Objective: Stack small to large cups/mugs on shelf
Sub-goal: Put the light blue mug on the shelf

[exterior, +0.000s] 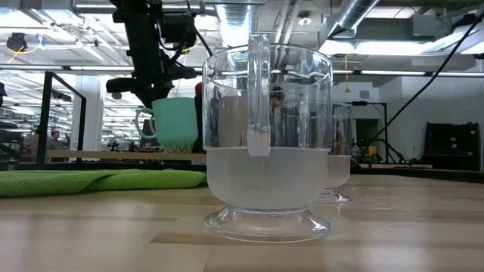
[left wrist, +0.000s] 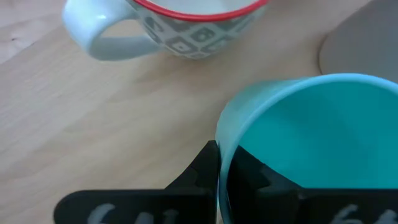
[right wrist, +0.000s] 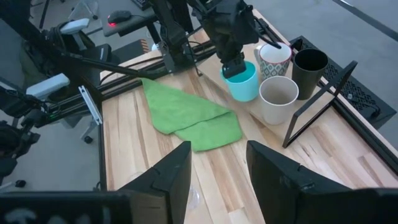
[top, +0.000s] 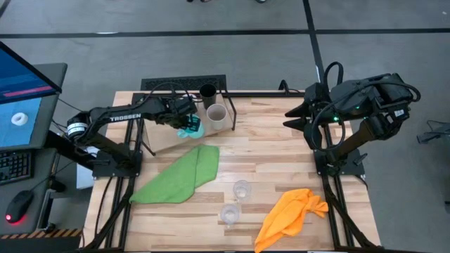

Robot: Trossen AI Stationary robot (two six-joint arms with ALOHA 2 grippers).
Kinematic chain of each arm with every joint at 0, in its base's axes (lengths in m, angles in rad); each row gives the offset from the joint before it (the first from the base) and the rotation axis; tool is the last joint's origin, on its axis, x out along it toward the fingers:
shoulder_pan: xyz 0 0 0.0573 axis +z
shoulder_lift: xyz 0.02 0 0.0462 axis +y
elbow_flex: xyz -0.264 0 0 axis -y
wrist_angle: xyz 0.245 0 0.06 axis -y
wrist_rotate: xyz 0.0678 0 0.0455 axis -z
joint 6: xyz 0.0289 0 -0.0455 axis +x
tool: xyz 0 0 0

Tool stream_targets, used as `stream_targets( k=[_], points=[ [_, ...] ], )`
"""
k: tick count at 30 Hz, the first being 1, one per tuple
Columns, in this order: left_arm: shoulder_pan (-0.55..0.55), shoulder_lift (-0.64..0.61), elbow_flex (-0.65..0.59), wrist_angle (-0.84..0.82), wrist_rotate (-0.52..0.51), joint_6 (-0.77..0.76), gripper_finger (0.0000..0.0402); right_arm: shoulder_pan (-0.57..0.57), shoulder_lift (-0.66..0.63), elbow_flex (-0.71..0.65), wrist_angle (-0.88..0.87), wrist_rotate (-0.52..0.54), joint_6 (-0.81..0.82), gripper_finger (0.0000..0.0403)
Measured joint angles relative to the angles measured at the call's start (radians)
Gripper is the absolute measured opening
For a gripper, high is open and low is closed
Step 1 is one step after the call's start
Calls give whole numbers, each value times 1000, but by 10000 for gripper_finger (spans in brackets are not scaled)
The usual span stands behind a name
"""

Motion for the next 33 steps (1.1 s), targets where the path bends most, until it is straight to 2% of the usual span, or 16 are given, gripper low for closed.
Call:
stream_targets(
  k=[19, 33],
  points=[
    [-3, 31, 1, 17, -16, -11, 3, 0, 0, 0, 0, 0, 0, 175],
    [-3, 31, 1, 18, -16, -10, 30, 0, 0, 0, 0, 0, 0, 175]
  ],
)
